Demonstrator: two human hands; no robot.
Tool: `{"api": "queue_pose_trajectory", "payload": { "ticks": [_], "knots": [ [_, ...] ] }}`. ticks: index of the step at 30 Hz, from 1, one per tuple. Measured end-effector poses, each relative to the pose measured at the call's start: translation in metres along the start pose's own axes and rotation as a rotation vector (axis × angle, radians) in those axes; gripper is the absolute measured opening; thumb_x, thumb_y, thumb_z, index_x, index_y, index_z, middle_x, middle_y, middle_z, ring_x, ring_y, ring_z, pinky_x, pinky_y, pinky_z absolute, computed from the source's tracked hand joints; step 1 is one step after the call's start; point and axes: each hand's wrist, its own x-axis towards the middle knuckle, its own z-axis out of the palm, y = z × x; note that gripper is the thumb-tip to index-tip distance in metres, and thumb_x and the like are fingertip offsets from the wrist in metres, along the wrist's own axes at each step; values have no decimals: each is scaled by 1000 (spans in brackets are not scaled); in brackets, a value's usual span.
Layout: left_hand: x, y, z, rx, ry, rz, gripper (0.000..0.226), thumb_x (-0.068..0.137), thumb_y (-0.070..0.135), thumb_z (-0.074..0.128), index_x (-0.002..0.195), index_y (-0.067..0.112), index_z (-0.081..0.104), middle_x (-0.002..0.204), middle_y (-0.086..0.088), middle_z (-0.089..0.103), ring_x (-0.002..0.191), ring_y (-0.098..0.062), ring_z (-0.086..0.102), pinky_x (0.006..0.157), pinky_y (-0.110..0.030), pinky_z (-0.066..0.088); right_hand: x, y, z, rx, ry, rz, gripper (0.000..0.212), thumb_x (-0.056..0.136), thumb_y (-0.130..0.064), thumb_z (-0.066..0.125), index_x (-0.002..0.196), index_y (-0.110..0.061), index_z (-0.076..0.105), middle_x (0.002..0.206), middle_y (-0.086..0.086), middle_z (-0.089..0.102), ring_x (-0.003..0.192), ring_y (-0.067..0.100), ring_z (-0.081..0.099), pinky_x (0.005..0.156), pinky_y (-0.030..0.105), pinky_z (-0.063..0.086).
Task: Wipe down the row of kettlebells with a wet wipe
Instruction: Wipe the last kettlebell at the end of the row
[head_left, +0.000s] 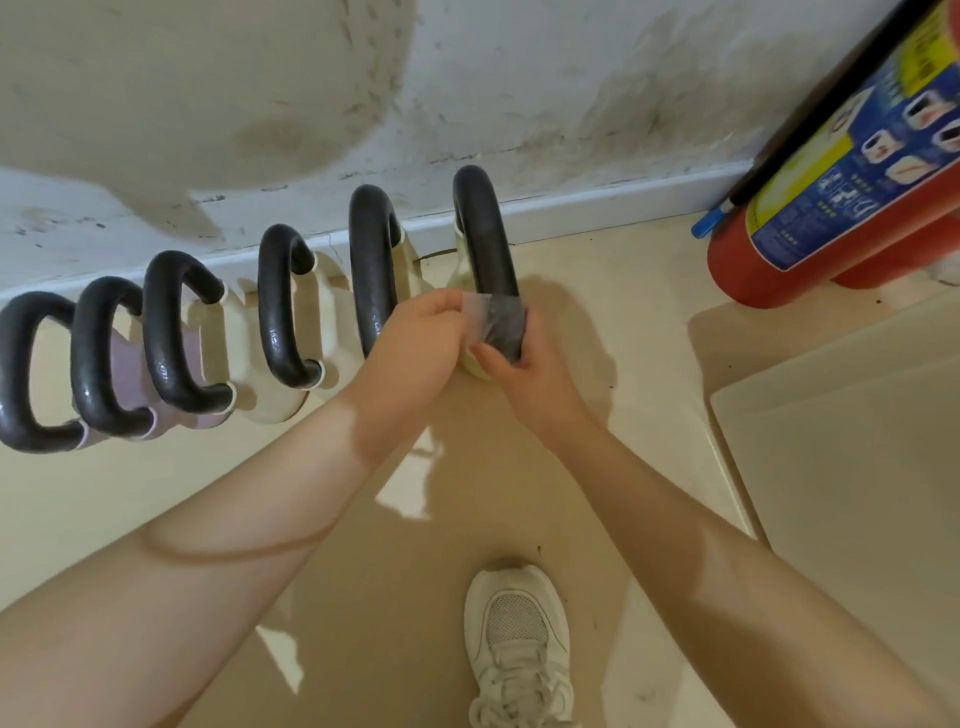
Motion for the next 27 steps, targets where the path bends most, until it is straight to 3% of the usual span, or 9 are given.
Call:
{"api": "queue_pose_trajectory", "payload": {
  "ticks": [3,7,10,12,15,17,21,24,27],
  "knots": [
    [3,4,8,-26,76,-45,35,87,2,49,67,27,61,66,9,61,64,0,58,66,-11,48,-5,19,13,-75,106,-71,42,77,-34,64,112,-15,49,100,3,61,92,24,60,78,44,52],
    [11,5,12,-35,146,-103,26,88,10,46,65,13,57,75,-8,59,74,-20,53,76,-33,43,-8,29,21,49,133,-41,30,86,-11,59,111,-19,44,94,-8,53,87,9,55,77,26,46],
    [4,8,7,-16,73,-107,22,83,22,52,64,21,63,89,-10,57,85,-22,51,81,-36,42,-8,5,22,6,191,-138,27,88,-16,55,112,-22,45,97,-5,58,91,14,58,81,37,51],
    [0,12,1,-165,89,-149,20,84,20,52,66,23,61,88,-13,57,86,-23,52,78,-31,45,2,-13,19,-224,202,-282,42,89,-16,50,130,-16,42,121,5,57,113,27,54,94,48,45],
    [1,14,-9,-406,163,-221,11,94,18,45,91,13,55,94,-7,66,94,-19,62,86,-31,49,28,-35,12,-735,124,-426,56,88,-3,46,142,-7,31,154,12,24,142,27,24,115,49,17],
    [2,17,-15,-376,209,-175,11,93,21,46,88,18,55,103,-3,65,101,-16,60,91,-30,48,34,-38,9,-1044,72,-612,40,89,-10,44,128,-7,52,147,13,40,139,29,31,112,50,21],
    [0,23,-26,-311,192,-78,17,94,21,41,82,24,52,104,-1,61,102,-13,57,97,-32,45,21,-14,-11,-1625,-93,-1028,33,89,-16,39,93,-14,72,98,1,73,118,25,57,106,45,40],
    [-1,18,-28,-316,165,-37,20,97,23,35,113,23,47,108,1,63,104,-11,59,97,-31,46,21,-26,-22,-1663,-79,-1213,51,91,-6,23,74,-13,71,74,-1,70,100,23,65,103,47,43],
    [-4,13,-26,-328,154,-57,37,99,24,34,134,16,39,111,-3,64,102,-12,60,90,-26,49,21,-22,-17,-1682,-47,-1199,50,91,-7,26,74,-10,72,74,2,71,99,24,65,104,46,43]
  ]
}}
